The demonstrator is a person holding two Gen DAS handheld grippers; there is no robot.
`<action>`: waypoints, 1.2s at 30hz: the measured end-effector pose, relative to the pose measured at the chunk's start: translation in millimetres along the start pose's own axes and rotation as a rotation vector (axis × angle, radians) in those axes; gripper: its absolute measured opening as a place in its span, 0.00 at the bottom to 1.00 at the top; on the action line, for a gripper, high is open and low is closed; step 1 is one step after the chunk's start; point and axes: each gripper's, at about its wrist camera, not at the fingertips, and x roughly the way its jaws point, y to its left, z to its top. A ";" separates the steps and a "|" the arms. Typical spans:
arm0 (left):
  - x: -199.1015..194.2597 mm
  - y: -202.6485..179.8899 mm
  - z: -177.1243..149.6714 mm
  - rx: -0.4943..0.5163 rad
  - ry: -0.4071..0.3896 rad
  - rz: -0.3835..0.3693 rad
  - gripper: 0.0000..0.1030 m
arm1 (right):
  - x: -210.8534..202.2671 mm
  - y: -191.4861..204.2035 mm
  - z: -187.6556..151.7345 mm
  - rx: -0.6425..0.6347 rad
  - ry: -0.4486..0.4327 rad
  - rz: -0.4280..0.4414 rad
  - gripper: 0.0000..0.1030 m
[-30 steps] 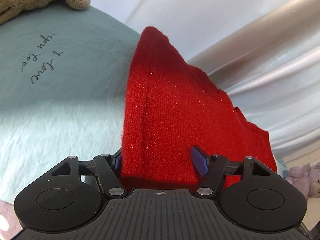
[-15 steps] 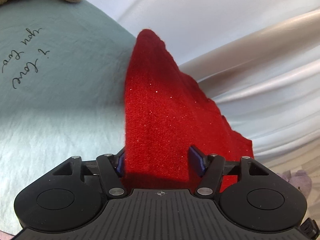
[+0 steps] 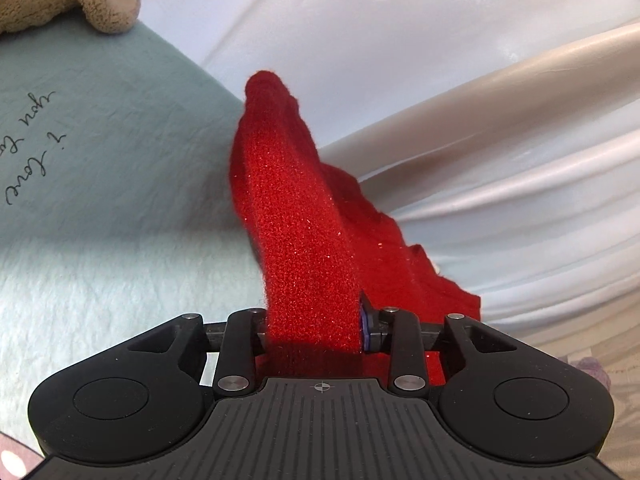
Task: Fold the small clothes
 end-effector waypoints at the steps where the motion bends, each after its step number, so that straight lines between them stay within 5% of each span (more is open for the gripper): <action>1: -2.1 -10.5 -0.1 0.011 -0.002 0.001 0.33 | 9.0 2.3 -6.0 -0.012 0.041 0.025 0.08; 2: -4.7 -25.6 -1.1 0.037 -0.012 0.009 0.33 | 20.0 4.1 -12.3 -0.026 0.097 0.046 0.07; 4: -8.2 -58.1 -4.2 0.094 -0.022 0.012 0.33 | 19.8 3.6 -15.5 -0.063 0.066 0.049 0.07; 7: -5.4 -107.2 -14.9 0.164 -0.030 0.003 0.33 | 12.0 -19.3 -5.9 0.080 0.083 0.102 0.07; 11: 24.9 -168.1 -48.0 0.314 -0.028 0.033 0.34 | -7.5 -49.8 -7.9 0.212 0.047 0.063 0.07; 19: 119.7 -192.7 -120.0 0.482 0.041 0.109 0.53 | -40.8 -132.1 -25.3 0.444 0.042 -0.039 0.08; 23: 102.0 -207.3 -141.4 0.628 0.002 0.055 0.75 | -48.9 -155.5 -32.4 0.521 0.056 -0.028 0.08; 26: 87.1 -215.6 -151.4 0.718 0.000 0.018 0.78 | -51.5 -163.9 -31.9 0.551 0.060 -0.011 0.08; 28: 70.9 -213.7 -154.6 0.720 0.004 -0.008 0.78 | -51.4 -167.7 -25.5 0.553 0.057 -0.005 0.09; 32: 26.4 -202.5 -156.6 0.660 -0.016 -0.096 0.78 | -52.8 -184.2 2.2 0.608 0.009 0.072 0.35; 36: 0.5 -181.3 -150.2 0.609 -0.088 0.008 0.80 | -35.2 -184.4 28.8 0.645 0.053 0.238 0.41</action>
